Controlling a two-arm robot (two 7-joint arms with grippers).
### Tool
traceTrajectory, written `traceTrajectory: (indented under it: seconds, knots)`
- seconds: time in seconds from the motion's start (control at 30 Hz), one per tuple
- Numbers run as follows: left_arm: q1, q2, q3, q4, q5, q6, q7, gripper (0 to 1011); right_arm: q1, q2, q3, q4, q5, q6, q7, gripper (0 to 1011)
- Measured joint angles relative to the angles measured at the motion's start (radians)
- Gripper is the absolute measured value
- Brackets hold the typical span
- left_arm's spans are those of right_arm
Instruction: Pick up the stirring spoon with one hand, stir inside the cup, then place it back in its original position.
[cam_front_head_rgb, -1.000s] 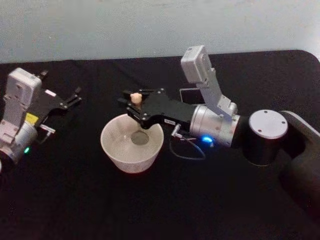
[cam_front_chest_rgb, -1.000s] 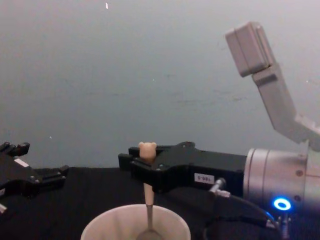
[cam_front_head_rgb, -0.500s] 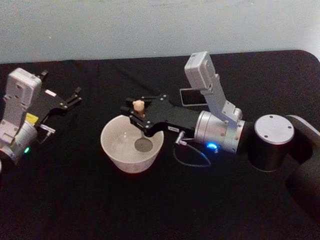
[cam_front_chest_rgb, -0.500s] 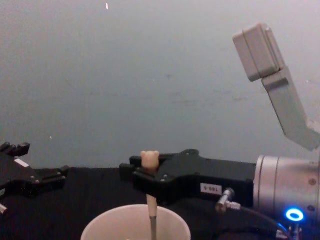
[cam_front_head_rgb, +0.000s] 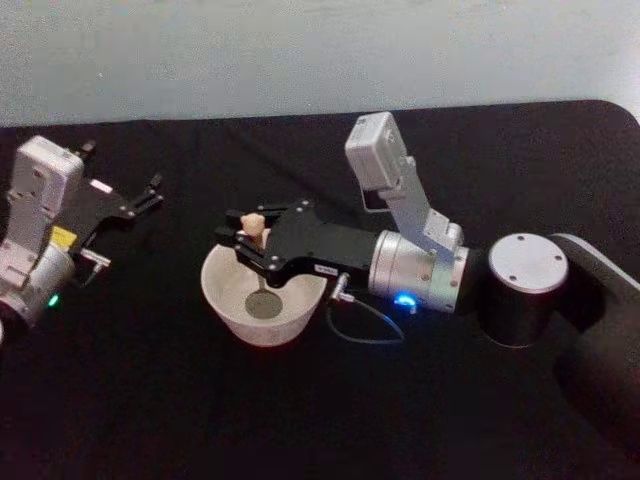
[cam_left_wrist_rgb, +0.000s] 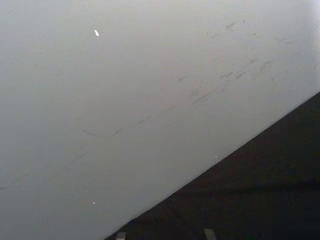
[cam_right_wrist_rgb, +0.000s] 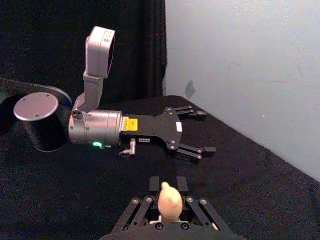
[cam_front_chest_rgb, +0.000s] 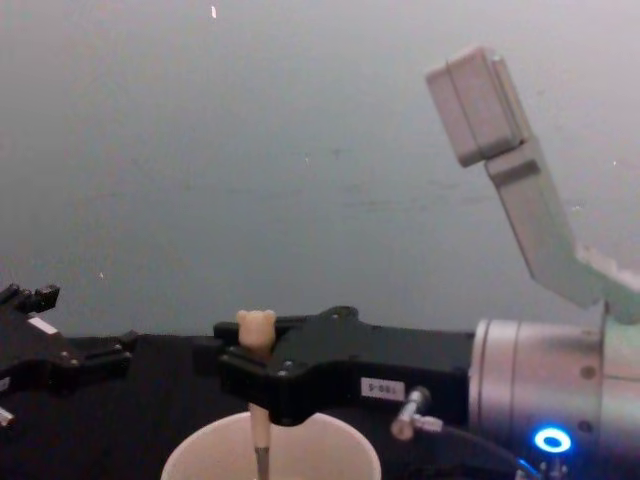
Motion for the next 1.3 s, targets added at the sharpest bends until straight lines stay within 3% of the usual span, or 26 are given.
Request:
traceTrajectory:
  seconds: [0.63,1.0,1.3]
  knots:
    - [0.000,0.000,0.000,0.000,0.000,0.000,0.000,1001,0.068,-0.073,-0.016,0.120,-0.020,-0.039,-0.001,209]
    - [0.000,0.000,0.000,0.000,0.000,0.000,0.000,1001,0.068,-0.066,0.011,0.129,-0.030,-0.040,-0.025,209]
    - [0.000,0.000,0.000,0.000,0.000,0.000,0.000,1001,0.039,-0.037,0.030,0.085,-0.026,-0.026,-0.029,208]
